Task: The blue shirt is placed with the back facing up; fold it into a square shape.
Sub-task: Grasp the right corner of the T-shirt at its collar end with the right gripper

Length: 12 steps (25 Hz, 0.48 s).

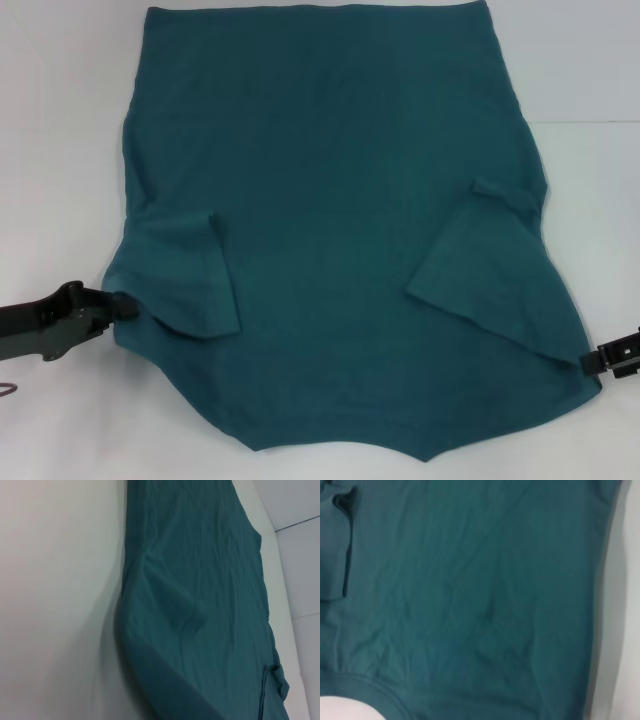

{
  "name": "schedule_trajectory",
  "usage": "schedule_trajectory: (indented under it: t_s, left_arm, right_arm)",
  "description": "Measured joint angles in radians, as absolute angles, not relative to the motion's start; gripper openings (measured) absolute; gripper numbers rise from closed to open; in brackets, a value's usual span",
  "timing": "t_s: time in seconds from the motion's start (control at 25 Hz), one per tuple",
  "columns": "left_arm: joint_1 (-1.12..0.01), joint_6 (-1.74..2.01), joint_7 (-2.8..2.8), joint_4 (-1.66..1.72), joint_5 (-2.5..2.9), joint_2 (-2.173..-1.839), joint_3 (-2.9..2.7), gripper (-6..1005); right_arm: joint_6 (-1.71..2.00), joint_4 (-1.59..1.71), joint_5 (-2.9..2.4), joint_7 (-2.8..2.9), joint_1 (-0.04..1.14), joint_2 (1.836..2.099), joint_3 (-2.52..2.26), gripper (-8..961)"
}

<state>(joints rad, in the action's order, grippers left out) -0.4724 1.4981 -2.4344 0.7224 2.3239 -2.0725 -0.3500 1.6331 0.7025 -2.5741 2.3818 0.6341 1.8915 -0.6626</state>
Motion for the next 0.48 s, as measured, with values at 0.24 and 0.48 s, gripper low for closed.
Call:
schedule_trajectory:
  t_s: [0.24,0.48]
  left_arm:
    - [-0.473,1.497,-2.435,0.722,2.324,-2.072,-0.348,33]
    - [-0.472,1.496,-2.434,0.722,2.324,-2.072,-0.348,32]
  right_arm:
    - [1.614,0.699,-2.574,2.388,0.641,1.900,-0.676,635]
    - [1.588,0.667,-2.574,2.390,0.655,1.902,-0.697,628]
